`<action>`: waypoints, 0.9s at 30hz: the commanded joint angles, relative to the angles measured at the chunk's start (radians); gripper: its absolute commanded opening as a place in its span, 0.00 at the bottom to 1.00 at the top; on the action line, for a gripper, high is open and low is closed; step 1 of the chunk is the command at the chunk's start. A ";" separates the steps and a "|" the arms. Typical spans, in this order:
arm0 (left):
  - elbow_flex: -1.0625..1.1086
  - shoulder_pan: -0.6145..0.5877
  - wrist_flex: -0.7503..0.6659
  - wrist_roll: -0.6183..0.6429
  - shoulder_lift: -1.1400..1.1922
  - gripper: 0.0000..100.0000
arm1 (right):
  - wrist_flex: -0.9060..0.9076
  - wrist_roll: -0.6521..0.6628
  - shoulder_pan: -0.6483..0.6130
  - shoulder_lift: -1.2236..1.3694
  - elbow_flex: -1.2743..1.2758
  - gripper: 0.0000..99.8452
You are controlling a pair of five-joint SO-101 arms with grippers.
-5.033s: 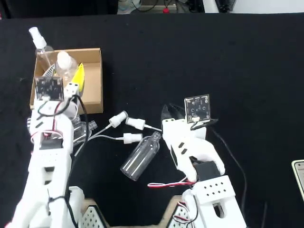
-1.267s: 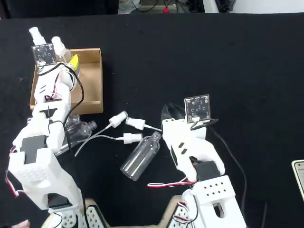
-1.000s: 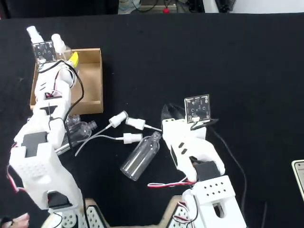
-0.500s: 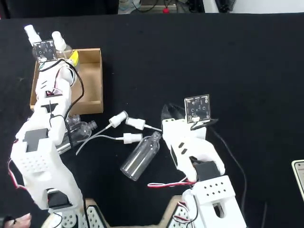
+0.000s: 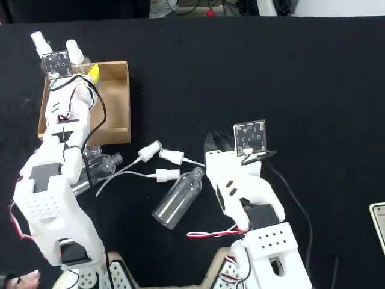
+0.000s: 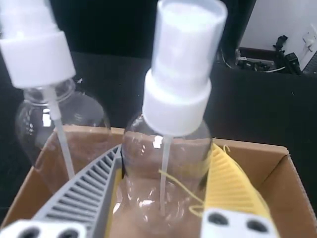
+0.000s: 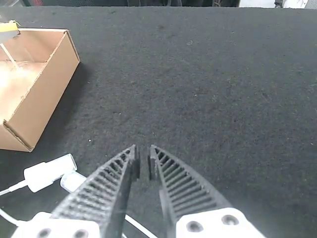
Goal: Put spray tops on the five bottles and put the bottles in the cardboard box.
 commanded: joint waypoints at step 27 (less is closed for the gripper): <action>-0.047 0.010 0.009 0.002 0.000 0.31 | -0.032 0.008 0.011 0.001 -0.008 0.04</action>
